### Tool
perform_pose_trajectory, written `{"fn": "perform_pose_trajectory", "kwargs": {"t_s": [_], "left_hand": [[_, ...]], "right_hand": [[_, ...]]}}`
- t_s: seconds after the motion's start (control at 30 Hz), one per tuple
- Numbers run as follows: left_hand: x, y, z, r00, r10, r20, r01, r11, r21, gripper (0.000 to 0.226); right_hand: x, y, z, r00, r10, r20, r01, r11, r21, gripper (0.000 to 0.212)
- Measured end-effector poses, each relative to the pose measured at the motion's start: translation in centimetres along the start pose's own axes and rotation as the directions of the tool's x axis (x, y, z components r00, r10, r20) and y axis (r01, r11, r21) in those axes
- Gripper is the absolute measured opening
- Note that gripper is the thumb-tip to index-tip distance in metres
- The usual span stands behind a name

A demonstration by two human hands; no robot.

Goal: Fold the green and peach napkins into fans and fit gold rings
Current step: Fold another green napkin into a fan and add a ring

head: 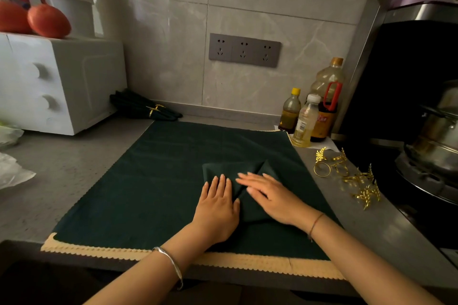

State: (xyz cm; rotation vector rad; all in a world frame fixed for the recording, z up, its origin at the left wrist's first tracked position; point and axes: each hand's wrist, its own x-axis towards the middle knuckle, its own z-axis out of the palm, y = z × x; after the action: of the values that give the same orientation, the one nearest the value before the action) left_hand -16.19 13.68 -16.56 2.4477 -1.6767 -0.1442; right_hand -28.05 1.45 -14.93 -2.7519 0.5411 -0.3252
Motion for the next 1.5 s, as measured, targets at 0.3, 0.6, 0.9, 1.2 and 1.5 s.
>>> {"fn": "perform_pose_trajectory", "kwargs": {"t_s": [0.3,0.6,0.9,1.2,1.5], "left_hand": [[-0.4,-0.4,0.3,0.995,0.085,-0.047,-0.087,0.996,-0.033,0.050],[-0.5,-0.7,0.0,0.992,0.124,-0.005,-0.124,0.992,-0.035,0.049],[-0.5,-0.6,0.1,0.993,0.112,-0.034,-0.113,0.993,-0.040,0.049],[-0.6,-0.8,0.0,0.994,0.107,-0.031,-0.109,0.990,-0.091,0.049],[-0.4,-0.9,-0.5,0.994,0.092,0.058,-0.080,0.980,-0.180,0.063]], "right_hand": [[1.9,3.4,-0.4,0.962,0.180,0.205,-0.148,0.976,-0.161,0.050],[3.0,5.0,-1.3,0.959,0.247,0.137,-0.240,0.969,-0.065,0.052],[-4.4,1.2,-4.2,0.995,-0.082,0.063,0.095,0.966,-0.240,0.061],[-5.0,3.6,-4.7,0.994,0.004,0.106,0.028,0.955,-0.296,0.045],[-2.0,4.7,-4.5,0.987,0.153,-0.041,-0.139,0.961,0.237,0.023]]}}
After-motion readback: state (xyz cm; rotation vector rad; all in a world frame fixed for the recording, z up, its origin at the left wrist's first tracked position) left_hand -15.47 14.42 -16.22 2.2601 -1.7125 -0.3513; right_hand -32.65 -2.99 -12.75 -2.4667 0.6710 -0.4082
